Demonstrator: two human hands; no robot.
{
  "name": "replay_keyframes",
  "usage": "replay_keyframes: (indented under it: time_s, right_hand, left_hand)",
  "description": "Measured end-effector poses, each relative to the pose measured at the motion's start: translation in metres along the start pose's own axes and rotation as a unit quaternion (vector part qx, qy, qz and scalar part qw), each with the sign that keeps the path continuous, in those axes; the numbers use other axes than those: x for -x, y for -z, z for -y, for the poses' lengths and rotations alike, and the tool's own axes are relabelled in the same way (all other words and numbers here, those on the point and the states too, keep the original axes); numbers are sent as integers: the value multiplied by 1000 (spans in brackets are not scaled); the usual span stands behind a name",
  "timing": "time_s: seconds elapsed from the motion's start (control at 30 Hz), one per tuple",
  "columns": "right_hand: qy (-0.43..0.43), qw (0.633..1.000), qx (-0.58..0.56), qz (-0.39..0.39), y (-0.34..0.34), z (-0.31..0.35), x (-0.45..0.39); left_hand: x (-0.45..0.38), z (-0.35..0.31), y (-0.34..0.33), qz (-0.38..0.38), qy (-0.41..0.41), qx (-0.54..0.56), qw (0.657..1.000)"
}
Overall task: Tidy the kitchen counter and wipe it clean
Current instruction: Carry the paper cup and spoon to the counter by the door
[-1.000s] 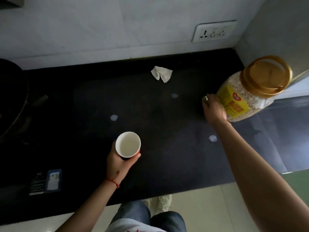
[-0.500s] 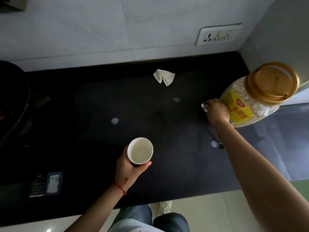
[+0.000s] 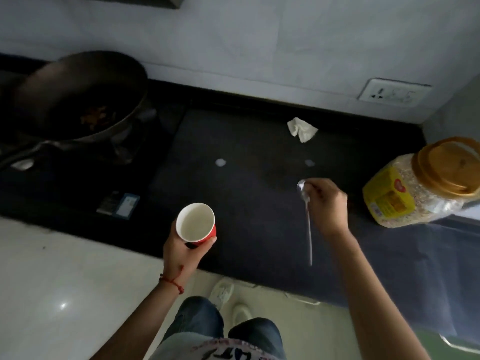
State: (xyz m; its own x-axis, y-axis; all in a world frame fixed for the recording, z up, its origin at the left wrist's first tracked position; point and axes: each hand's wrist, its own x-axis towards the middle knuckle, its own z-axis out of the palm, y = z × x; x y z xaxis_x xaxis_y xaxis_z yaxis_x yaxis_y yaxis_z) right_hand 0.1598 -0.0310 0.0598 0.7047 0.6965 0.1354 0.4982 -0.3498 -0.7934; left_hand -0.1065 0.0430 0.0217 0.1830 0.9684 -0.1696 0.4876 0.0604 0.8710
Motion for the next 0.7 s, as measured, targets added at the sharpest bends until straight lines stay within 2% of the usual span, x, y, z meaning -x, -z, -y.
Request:
replay_keyframes:
  time_s: [0.17, 0.3, 0.43, 0.57, 0.7]
  right_hand:
    - [19, 990, -59, 129, -56, 42, 61]
    - [45, 964, -76, 252, -109, 75, 103]
    - [65, 931, -82, 351, -162, 100, 147]
    - [108, 889, -51, 443, -216, 128, 195]
    - [159, 869, -19, 468, -278, 155, 243]
  left_hand:
    - [56, 32, 57, -112, 67, 32, 991]
    - [102, 70, 114, -215, 122, 58, 967]
    - [154, 121, 165, -306, 201, 94, 926]
    - [208, 172, 209, -379, 279, 158, 868]
    - [250, 224, 257, -421, 323, 191, 826]
